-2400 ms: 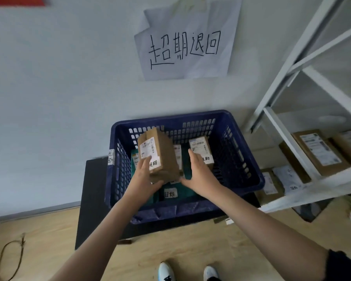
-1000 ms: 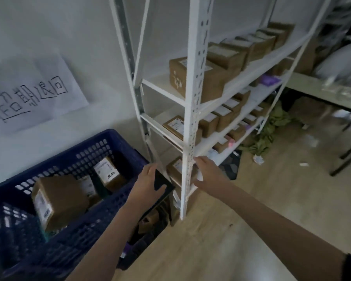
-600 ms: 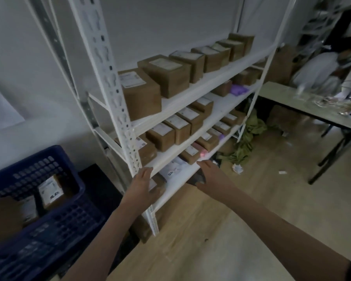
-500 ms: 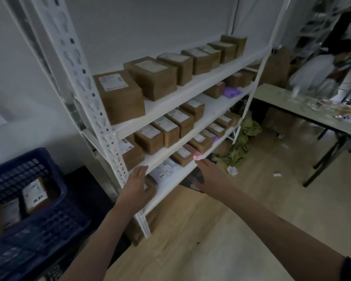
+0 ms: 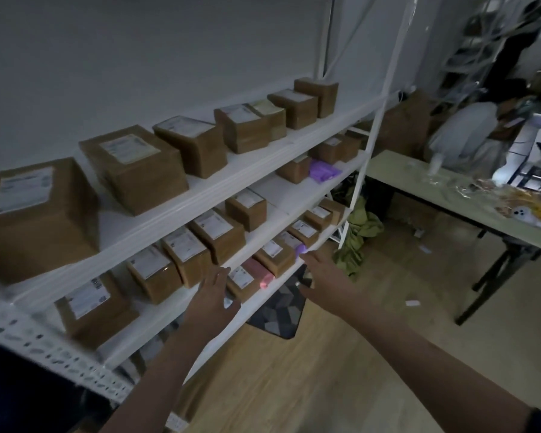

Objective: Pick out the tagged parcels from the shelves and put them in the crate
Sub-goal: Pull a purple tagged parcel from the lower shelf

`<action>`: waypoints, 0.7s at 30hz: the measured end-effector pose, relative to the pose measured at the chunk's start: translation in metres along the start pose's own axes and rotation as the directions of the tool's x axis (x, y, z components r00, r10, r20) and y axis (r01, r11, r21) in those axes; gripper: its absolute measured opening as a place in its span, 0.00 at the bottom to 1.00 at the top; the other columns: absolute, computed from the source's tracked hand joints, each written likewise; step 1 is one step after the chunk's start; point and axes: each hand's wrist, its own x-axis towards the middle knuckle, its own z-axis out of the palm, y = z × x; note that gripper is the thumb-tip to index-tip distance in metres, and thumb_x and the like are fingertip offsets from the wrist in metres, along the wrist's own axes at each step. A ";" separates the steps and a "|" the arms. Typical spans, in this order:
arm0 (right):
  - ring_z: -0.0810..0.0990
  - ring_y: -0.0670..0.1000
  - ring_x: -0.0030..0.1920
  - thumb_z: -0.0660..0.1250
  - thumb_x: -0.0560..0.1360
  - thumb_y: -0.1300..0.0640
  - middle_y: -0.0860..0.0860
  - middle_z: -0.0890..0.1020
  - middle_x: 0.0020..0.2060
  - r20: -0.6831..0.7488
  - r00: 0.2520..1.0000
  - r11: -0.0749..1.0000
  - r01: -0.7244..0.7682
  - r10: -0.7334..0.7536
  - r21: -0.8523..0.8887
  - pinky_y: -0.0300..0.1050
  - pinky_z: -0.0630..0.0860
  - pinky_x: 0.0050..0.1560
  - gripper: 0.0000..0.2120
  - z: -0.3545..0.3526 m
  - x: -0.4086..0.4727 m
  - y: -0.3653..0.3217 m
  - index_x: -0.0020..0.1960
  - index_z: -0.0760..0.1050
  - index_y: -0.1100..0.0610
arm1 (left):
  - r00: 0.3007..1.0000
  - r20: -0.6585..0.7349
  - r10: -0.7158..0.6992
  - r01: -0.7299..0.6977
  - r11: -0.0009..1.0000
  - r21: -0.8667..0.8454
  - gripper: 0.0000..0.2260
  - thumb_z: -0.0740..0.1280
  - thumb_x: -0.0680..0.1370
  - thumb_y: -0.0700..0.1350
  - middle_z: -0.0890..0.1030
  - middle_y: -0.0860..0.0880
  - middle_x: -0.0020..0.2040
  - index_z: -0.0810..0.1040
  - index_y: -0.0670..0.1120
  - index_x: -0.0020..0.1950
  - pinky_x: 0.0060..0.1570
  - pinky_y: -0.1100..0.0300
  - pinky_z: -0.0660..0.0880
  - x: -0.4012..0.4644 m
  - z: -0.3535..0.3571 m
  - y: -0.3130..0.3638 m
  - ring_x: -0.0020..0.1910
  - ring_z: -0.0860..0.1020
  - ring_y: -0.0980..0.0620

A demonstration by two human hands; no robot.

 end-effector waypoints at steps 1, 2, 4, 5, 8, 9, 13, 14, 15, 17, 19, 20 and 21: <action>0.74 0.54 0.65 0.72 0.77 0.53 0.52 0.69 0.69 -0.008 1.000 1.000 0.000 0.000 0.011 0.50 0.77 0.58 0.34 -0.007 0.012 0.014 0.78 0.61 0.52 | 1.000 0.008 0.014 -0.015 1.000 0.007 0.33 0.70 0.78 0.53 0.65 0.46 0.77 0.61 0.47 0.79 0.72 0.50 0.68 0.020 0.008 0.007 0.75 0.66 0.44; 0.74 0.54 0.64 0.72 0.77 0.53 0.52 0.69 0.68 -0.008 1.000 1.000 -0.003 0.003 0.019 0.49 0.78 0.58 0.34 -0.014 0.022 0.027 0.79 0.61 0.52 | 1.000 0.024 0.006 -0.006 1.000 0.004 0.33 0.68 0.78 0.57 0.65 0.47 0.77 0.61 0.48 0.79 0.71 0.49 0.70 0.037 0.014 0.017 0.75 0.67 0.45; 0.73 0.54 0.66 0.72 0.76 0.53 0.52 0.69 0.70 -0.019 1.000 1.000 0.006 -0.006 0.012 0.47 0.77 0.60 0.31 -0.028 0.045 0.056 0.76 0.65 0.54 | 0.999 0.032 -0.017 0.018 1.000 -0.021 0.34 0.66 0.77 0.61 0.66 0.48 0.77 0.60 0.49 0.79 0.70 0.47 0.70 0.070 0.027 0.039 0.74 0.68 0.46; 0.72 0.54 0.67 0.72 0.77 0.53 0.52 0.69 0.70 -0.030 1.000 1.000 0.010 -0.009 0.004 0.47 0.75 0.60 0.30 -0.035 0.057 0.071 0.75 0.66 0.55 | 0.999 0.034 -0.018 0.019 1.000 -0.022 0.34 0.66 0.78 0.60 0.65 0.48 0.77 0.60 0.48 0.79 0.71 0.49 0.69 0.086 0.030 0.053 0.74 0.67 0.45; 0.72 0.55 0.67 0.73 0.76 0.52 0.53 0.72 0.68 -0.032 0.999 1.000 0.001 -0.001 0.017 0.49 0.75 0.62 0.30 -0.054 0.091 0.117 0.74 0.66 0.56 | 0.999 0.030 -0.033 0.034 0.999 -0.025 0.30 0.69 0.79 0.47 0.63 0.47 0.77 0.61 0.46 0.79 0.68 0.55 0.67 0.135 0.044 0.092 0.75 0.65 0.45; 0.73 0.54 0.66 0.73 0.76 0.51 0.53 0.72 0.68 -0.032 0.999 1.000 -0.001 0.002 0.022 0.50 0.75 0.63 0.30 -0.059 0.101 0.134 0.74 0.67 0.55 | 0.998 0.032 -0.057 0.058 0.997 -0.049 0.30 0.69 0.79 0.46 0.63 0.47 0.77 0.61 0.46 0.79 0.68 0.56 0.67 0.150 0.047 0.103 0.74 0.66 0.45; 0.72 0.53 0.69 0.73 0.75 0.49 0.51 0.69 0.72 0.004 0.999 0.999 0.040 -0.040 -0.007 0.48 0.74 0.65 0.33 -0.079 0.146 0.201 0.76 0.65 0.55 | 0.998 0.016 -0.066 0.066 0.997 -0.029 0.33 0.69 0.79 0.53 0.64 0.47 0.77 0.58 0.47 0.79 0.67 0.53 0.72 0.206 0.073 0.133 0.71 0.70 0.47; 0.72 0.53 0.70 0.73 0.75 0.49 0.51 0.68 0.72 0.015 0.998 0.998 0.057 -0.057 -0.013 0.48 0.74 0.65 0.34 -0.085 0.159 0.216 0.77 0.64 0.55 | 0.996 0.006 -0.085 0.085 0.996 -0.026 0.33 0.68 0.80 0.54 0.64 0.47 0.77 0.58 0.46 0.80 0.67 0.53 0.71 0.220 0.079 0.142 0.71 0.69 0.46; 0.71 0.54 0.70 0.72 0.76 0.50 0.51 0.68 0.72 0.027 0.997 0.997 0.075 -0.075 -0.016 0.48 0.75 0.64 0.34 -0.091 0.172 0.231 0.77 0.63 0.55 | 0.995 -0.006 -0.104 0.104 0.994 -0.032 0.32 0.67 0.80 0.55 0.65 0.46 0.76 0.59 0.46 0.79 0.68 0.52 0.70 0.233 0.086 0.150 0.71 0.69 0.46; 0.73 0.54 0.67 0.71 0.76 0.49 0.52 0.71 0.68 0.053 0.991 0.993 0.121 -0.120 -0.018 0.51 0.77 0.60 0.33 -0.103 0.198 0.258 0.77 0.64 0.54 | 0.987 -0.040 -0.155 0.152 0.986 -0.070 0.31 0.68 0.80 0.53 0.66 0.46 0.76 0.61 0.46 0.79 0.69 0.53 0.68 0.259 0.102 0.168 0.72 0.68 0.46; 0.74 0.54 0.63 0.69 0.76 0.49 0.52 0.74 0.63 0.085 0.979 0.982 0.188 -0.187 -0.013 0.52 0.78 0.57 0.29 -0.116 0.223 0.283 0.74 0.67 0.56 | 0.978 -0.083 -0.190 0.183 0.979 -0.086 0.30 0.69 0.79 0.50 0.65 0.48 0.76 0.62 0.47 0.78 0.69 0.57 0.67 0.281 0.117 0.186 0.71 0.68 0.48; 0.74 0.54 0.62 0.70 0.76 0.51 0.53 0.75 0.61 0.096 0.971 0.975 0.223 -0.221 -0.006 0.52 0.77 0.57 0.27 -0.122 0.236 0.295 0.72 0.68 0.58 | 0.975 -0.093 -0.200 0.193 0.978 -0.082 0.30 0.69 0.79 0.50 0.65 0.49 0.75 0.62 0.48 0.78 0.68 0.58 0.66 0.292 0.125 0.194 0.71 0.68 0.50; 0.74 0.54 0.60 0.70 0.75 0.52 0.53 0.75 0.60 0.103 0.964 0.969 0.247 -0.246 0.004 0.50 0.76 0.56 0.26 -0.128 0.249 0.306 0.70 0.69 0.58 | 0.972 -0.095 -0.216 0.208 0.974 -0.085 0.30 0.69 0.79 0.51 0.65 0.50 0.75 0.62 0.48 0.78 0.69 0.59 0.66 0.302 0.132 0.200 0.71 0.68 0.50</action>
